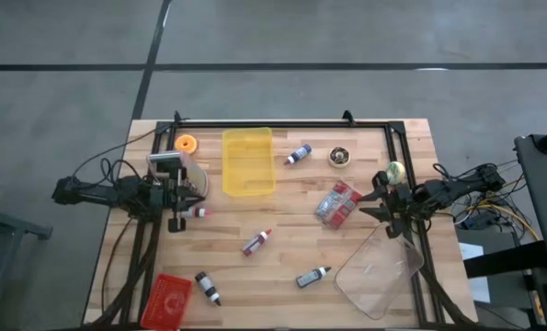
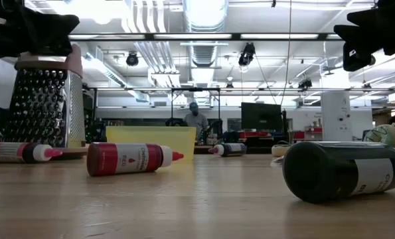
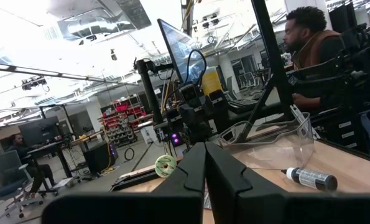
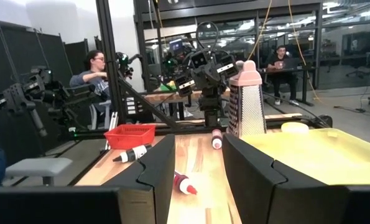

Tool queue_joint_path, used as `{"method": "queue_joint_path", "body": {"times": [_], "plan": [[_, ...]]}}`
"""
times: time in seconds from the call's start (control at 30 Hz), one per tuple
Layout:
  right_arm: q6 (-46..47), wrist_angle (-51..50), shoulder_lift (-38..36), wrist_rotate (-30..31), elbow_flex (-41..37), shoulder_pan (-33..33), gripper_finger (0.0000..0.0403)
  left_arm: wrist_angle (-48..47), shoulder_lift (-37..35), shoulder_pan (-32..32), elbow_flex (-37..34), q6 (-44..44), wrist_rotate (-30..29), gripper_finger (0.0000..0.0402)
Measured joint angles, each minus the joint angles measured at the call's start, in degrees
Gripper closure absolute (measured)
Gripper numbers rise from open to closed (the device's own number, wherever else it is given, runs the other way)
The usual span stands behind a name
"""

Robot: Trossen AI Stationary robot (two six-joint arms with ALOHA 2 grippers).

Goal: Pick & Place Food Item
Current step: Put the purple food coloring into the yellow bin

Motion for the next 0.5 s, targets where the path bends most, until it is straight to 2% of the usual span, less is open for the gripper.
{"method": "queue_joint_path", "body": {"times": [0.2, 0.5], "plan": [[-2.56, -0.11, -0.02, 1.56, -0.02, 0.00, 0.0273, 0.00, 0.01, -0.01, 0.00, 0.01, -0.02, 0.0388], [-10.24, -0.15, 0.07, 12.07, 0.72, -0.05, 0.0273, -0.01, 0.00, -0.01, -0.01, -0.01, -0.01, 0.0388]]}}
